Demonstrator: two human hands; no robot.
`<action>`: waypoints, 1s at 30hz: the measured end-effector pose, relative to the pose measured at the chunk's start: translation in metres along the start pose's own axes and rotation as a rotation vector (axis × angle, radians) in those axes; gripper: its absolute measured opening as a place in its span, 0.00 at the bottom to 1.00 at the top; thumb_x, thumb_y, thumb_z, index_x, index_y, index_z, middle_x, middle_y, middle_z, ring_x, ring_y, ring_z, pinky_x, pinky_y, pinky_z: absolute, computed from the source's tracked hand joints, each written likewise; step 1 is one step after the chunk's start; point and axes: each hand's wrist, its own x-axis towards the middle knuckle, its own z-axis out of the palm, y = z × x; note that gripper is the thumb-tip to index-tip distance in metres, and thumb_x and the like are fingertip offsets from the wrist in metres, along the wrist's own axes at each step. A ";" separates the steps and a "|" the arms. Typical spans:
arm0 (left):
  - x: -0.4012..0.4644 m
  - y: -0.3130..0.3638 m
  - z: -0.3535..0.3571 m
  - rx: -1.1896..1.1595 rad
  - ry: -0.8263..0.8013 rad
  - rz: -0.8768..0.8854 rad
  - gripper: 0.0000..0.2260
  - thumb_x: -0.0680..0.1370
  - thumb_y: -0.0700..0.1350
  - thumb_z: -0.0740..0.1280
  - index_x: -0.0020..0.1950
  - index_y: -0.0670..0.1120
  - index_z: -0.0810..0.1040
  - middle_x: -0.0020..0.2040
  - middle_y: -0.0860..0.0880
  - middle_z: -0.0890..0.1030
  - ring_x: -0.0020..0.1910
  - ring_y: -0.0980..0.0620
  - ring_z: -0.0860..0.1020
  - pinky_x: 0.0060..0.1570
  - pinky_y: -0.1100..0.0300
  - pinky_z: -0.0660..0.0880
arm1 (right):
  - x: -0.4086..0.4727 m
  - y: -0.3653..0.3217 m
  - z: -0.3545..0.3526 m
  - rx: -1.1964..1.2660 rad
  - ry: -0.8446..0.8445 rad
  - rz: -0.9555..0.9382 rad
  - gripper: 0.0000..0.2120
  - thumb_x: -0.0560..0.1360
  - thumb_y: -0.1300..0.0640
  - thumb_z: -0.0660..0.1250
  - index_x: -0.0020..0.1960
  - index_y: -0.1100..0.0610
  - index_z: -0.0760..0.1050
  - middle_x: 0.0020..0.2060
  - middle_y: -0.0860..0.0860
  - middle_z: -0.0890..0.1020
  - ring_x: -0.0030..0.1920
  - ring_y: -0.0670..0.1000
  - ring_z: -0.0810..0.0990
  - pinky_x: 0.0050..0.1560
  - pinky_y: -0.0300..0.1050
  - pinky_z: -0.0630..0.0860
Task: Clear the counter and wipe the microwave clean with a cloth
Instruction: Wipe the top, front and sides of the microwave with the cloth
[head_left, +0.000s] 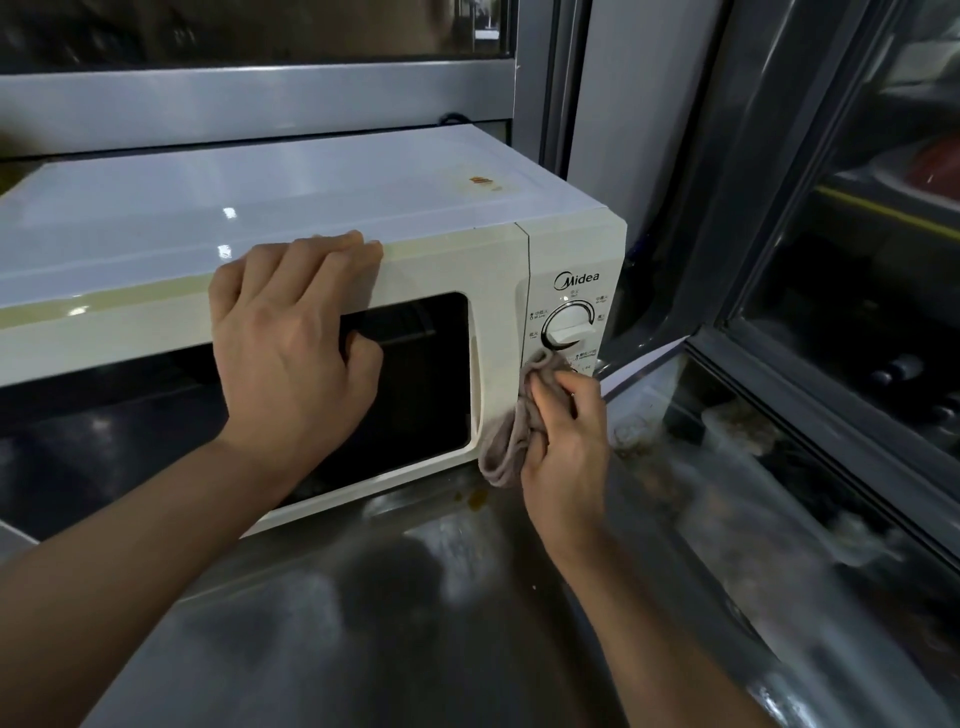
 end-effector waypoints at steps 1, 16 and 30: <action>0.000 0.000 0.001 0.001 0.001 0.000 0.24 0.64 0.39 0.64 0.61 0.44 0.77 0.58 0.46 0.79 0.53 0.41 0.74 0.55 0.50 0.63 | -0.002 0.004 0.002 -0.011 -0.007 -0.029 0.16 0.72 0.70 0.67 0.59 0.64 0.77 0.54 0.60 0.77 0.54 0.58 0.78 0.58 0.44 0.75; -0.001 0.003 0.002 0.019 0.005 -0.010 0.24 0.64 0.39 0.64 0.61 0.44 0.76 0.59 0.47 0.79 0.53 0.41 0.73 0.55 0.53 0.62 | -0.014 0.013 0.008 -0.009 -0.033 0.169 0.21 0.65 0.71 0.71 0.57 0.61 0.78 0.49 0.58 0.77 0.45 0.58 0.81 0.46 0.51 0.79; -0.003 -0.003 0.009 0.029 0.044 0.019 0.24 0.65 0.40 0.65 0.62 0.45 0.75 0.58 0.47 0.78 0.53 0.45 0.70 0.54 0.53 0.60 | -0.015 -0.002 0.019 0.056 0.043 0.263 0.24 0.69 0.73 0.65 0.64 0.62 0.72 0.54 0.58 0.71 0.49 0.58 0.78 0.52 0.50 0.79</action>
